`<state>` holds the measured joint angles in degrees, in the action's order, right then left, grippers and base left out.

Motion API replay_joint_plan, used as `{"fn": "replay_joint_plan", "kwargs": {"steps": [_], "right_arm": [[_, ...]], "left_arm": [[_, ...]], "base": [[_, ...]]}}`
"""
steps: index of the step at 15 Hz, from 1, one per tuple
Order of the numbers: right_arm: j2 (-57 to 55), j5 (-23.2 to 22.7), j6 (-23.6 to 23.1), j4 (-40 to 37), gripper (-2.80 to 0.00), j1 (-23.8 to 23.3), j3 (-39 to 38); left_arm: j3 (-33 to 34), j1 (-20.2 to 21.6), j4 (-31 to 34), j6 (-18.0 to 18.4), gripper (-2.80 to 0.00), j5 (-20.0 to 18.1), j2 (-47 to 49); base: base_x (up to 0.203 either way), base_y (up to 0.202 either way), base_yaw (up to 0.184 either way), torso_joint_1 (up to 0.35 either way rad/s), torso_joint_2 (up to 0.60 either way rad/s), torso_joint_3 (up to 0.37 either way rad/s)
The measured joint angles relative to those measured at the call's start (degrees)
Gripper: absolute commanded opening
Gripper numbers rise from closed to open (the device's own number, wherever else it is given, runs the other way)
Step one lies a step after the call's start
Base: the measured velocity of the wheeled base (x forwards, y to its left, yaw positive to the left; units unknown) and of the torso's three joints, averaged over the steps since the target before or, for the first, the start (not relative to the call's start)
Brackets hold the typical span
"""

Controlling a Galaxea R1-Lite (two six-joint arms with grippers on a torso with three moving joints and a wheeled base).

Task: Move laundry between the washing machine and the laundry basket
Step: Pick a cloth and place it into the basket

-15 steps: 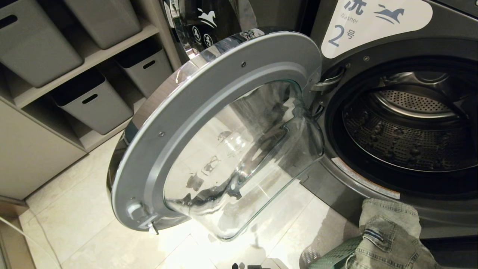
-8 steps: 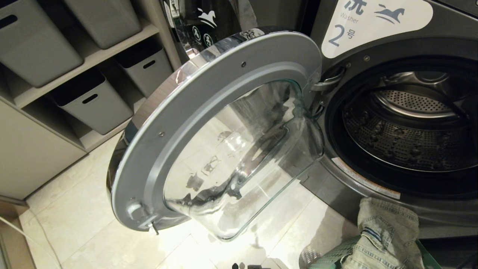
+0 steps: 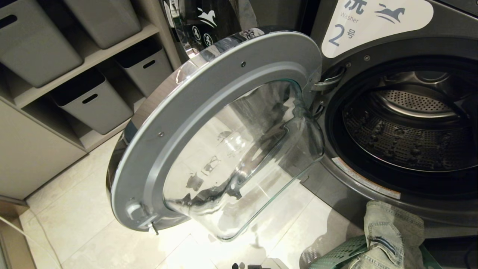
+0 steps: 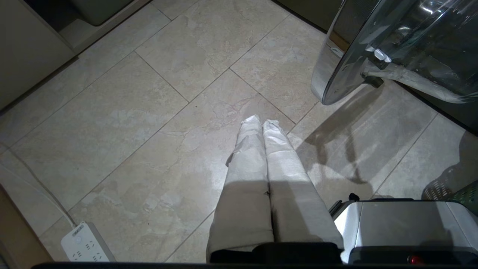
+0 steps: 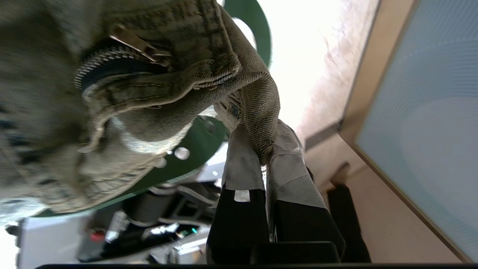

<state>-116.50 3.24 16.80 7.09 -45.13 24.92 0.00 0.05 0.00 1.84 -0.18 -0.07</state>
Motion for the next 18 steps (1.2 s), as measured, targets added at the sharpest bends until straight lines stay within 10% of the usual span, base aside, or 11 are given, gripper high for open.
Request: {"fn": "replay_joint_plan", "kwargs": {"steps": [8,18], "right_arm": [[-1.1,1.2,-13.3,-1.9,-2.80,-15.1,1.8],[1.4,1.4,-19.0,-2.0,-2.80,-22.0,2.1]], "left_arm": [[0.0,0.0,0.0,0.0,-2.80,0.0,0.0],[0.0,0.0,0.0,0.0,-2.80,0.0,0.0]], "base": [[0.000,0.000,0.000,0.000,0.00,0.000],[0.000,0.000,0.000,0.000,0.00,0.000]]}}
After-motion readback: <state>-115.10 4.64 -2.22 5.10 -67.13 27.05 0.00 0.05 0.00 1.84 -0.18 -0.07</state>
